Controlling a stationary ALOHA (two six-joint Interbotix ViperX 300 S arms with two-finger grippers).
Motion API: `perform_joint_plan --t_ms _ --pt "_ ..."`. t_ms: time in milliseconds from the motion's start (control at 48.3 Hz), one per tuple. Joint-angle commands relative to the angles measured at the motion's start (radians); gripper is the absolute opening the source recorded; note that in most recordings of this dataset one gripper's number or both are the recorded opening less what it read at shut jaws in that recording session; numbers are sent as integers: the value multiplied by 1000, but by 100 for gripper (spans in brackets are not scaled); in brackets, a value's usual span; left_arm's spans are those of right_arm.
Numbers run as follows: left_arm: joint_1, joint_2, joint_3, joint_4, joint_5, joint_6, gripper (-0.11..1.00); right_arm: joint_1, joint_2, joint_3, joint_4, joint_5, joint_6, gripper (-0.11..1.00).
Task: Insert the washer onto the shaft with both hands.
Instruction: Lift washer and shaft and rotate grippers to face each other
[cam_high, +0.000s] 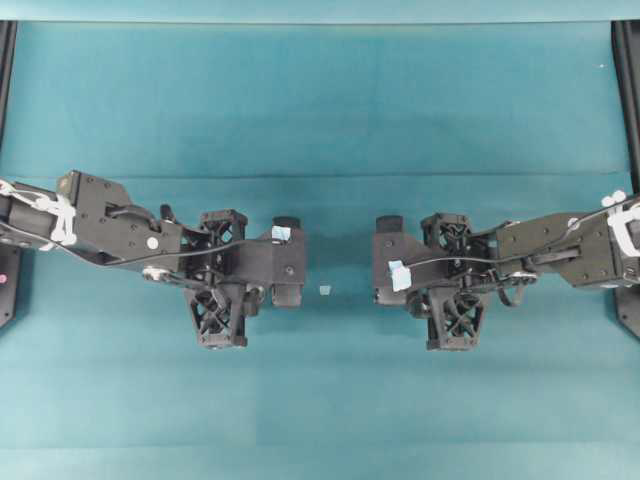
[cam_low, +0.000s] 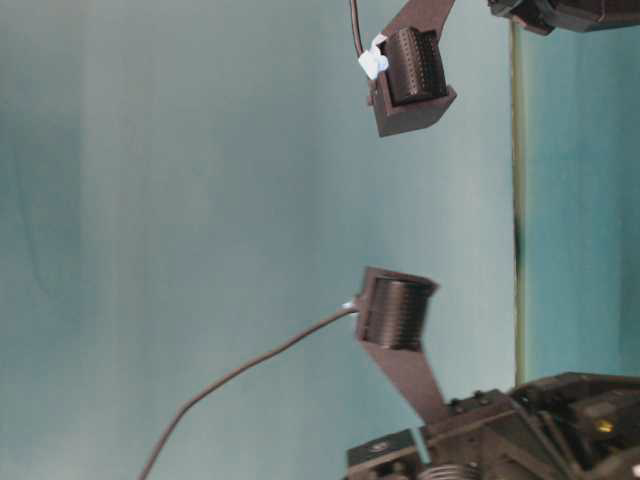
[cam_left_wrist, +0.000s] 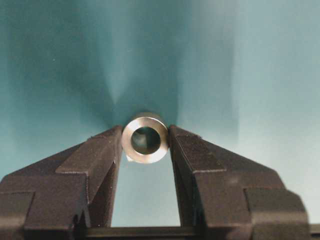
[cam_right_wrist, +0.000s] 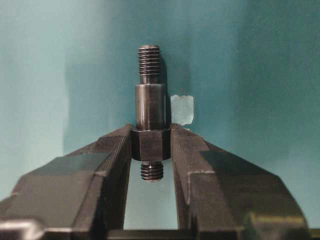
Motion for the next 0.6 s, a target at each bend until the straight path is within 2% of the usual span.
perform_joint_plan --t_ms 0,269,580 --pt "-3 -44 8 3 -29 -3 37 2 -25 0 -2 -15 -2 0" --pt "-3 -112 86 3 -117 -21 37 2 -81 34 2 -114 9 0" --pt "-3 -130 109 5 -212 -23 37 2 -104 75 2 -232 40 0"
